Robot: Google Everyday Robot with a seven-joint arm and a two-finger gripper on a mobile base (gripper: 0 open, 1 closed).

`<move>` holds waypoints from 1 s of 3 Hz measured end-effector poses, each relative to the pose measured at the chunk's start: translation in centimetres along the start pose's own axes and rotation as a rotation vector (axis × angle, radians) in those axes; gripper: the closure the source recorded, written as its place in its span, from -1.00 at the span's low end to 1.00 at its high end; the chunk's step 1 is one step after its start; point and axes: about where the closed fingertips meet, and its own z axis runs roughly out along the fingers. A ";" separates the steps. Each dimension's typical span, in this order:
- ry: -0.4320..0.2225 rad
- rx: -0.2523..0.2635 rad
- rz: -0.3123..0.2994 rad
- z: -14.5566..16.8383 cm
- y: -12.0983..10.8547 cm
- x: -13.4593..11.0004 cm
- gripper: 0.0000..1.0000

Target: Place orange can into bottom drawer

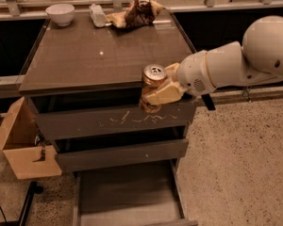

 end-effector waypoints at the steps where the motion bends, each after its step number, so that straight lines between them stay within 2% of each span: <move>1: -0.016 -0.011 0.001 1.3 1.1 2.2 1.00; 2: -0.077 -0.003 -0.043 5.2 1.9 8.4 1.00; 3: -0.078 -0.004 -0.046 5.3 1.9 8.5 1.00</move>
Offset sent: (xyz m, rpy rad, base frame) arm -0.0162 0.0016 -0.0968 0.0788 -0.0828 0.0094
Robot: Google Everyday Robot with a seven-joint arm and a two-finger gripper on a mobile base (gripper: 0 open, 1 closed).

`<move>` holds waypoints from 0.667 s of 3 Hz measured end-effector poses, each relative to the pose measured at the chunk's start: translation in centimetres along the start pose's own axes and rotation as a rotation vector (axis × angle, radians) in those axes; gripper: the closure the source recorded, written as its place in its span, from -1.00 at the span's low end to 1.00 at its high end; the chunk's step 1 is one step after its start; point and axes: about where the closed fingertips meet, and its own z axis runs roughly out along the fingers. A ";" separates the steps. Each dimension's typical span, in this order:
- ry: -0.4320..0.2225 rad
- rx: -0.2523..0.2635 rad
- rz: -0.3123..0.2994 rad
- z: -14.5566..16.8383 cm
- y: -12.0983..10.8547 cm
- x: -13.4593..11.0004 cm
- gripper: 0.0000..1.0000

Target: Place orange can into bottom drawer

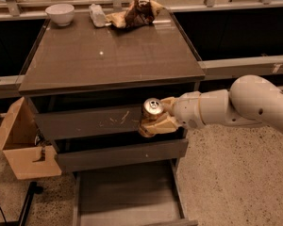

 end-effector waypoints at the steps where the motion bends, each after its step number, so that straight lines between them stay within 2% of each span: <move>1: 0.016 -0.007 -0.002 0.8 0.4 1.1 1.00; 2: 0.013 -0.032 0.023 2.9 1.7 5.3 1.00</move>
Offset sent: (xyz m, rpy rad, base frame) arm -0.0138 -0.0019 -0.0963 0.0069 0.0659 0.0113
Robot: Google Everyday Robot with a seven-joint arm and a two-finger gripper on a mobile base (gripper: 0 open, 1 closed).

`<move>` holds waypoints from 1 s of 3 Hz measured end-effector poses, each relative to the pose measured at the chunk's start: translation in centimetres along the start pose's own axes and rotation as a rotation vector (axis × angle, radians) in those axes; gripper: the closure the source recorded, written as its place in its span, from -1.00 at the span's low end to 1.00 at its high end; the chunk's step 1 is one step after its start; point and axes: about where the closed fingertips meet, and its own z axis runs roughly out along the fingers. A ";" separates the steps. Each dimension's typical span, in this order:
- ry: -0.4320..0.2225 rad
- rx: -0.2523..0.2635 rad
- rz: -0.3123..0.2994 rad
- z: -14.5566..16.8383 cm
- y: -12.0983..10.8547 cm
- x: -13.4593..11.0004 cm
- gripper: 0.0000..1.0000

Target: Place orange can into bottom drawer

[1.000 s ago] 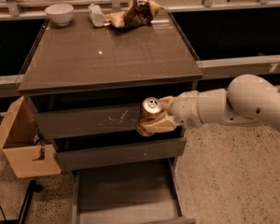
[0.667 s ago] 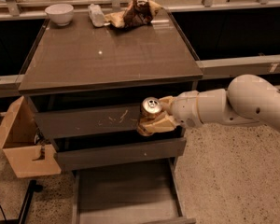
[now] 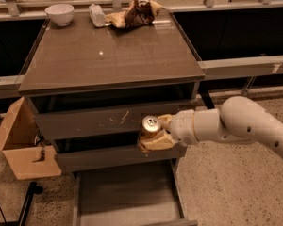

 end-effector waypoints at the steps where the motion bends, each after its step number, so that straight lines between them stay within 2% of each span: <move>1: -0.009 -0.022 0.018 2.1 1.0 3.4 1.00; 3: -0.035 -0.050 0.030 7.2 3.0 12.2 1.00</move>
Offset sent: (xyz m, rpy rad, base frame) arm -0.0181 0.0099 -0.1487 0.0605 0.0637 0.0337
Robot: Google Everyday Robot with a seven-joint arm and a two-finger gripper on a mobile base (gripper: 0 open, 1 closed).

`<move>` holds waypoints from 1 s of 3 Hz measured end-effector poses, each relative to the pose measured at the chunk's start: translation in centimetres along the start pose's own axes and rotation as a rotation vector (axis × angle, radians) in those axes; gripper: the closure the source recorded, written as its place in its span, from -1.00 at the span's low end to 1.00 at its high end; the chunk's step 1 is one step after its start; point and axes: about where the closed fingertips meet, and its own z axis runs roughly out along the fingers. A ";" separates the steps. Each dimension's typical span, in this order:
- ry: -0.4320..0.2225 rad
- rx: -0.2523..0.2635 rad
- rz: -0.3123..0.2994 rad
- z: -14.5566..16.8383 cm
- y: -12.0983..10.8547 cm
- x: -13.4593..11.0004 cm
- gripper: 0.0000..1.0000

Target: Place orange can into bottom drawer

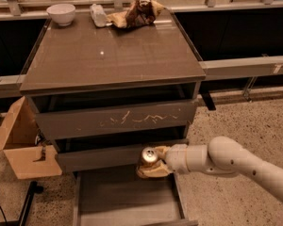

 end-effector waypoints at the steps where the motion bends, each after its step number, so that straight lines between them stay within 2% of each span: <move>1: 0.014 -0.043 0.082 3.0 1.4 6.9 1.00; 2: 0.014 -0.045 0.081 3.3 1.4 7.3 1.00; 3: 0.013 -0.063 0.069 5.8 1.4 10.7 1.00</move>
Offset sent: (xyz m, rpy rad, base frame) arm -0.0092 -0.0027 -0.0591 0.0037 0.0679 -0.0003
